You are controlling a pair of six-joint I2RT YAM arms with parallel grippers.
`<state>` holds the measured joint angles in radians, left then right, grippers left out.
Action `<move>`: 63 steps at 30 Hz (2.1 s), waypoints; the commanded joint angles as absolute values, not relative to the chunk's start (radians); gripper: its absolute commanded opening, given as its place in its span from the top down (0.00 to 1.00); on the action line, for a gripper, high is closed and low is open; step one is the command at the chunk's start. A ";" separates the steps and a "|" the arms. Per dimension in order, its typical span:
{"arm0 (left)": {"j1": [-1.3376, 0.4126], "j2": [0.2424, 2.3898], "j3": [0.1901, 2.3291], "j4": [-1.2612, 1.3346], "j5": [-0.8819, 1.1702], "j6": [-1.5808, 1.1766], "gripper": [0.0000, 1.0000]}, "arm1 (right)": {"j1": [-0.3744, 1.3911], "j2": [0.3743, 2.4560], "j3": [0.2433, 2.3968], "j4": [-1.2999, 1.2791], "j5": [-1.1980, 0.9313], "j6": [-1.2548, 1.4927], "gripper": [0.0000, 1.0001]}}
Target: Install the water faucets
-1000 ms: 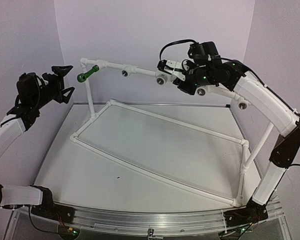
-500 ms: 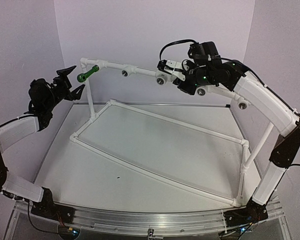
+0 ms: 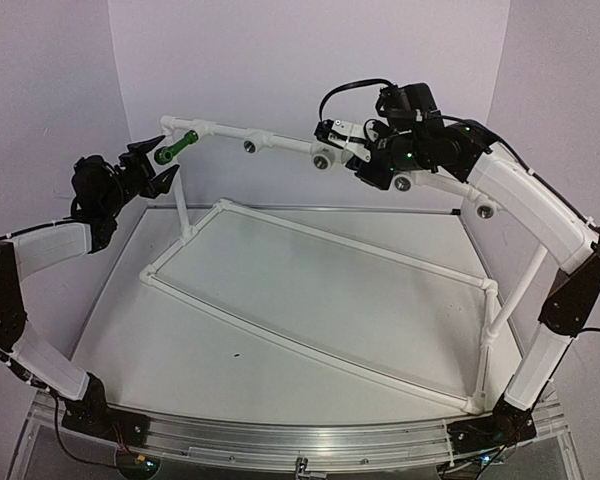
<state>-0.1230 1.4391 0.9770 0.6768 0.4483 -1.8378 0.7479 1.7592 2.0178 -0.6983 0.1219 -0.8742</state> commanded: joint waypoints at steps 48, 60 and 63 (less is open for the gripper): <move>-0.120 1.431 1.345 0.136 0.483 -0.853 0.99 | 0.784 1.710 1.987 -0.773 0.051 -0.825 1.00; -0.146 1.432 1.383 0.042 0.535 -0.289 0.96 | 0.784 1.719 1.996 -0.774 0.055 -0.828 1.00; -0.180 1.435 1.404 -0.013 0.527 -0.087 0.96 | 0.784 1.722 1.999 -0.775 0.055 -0.828 1.00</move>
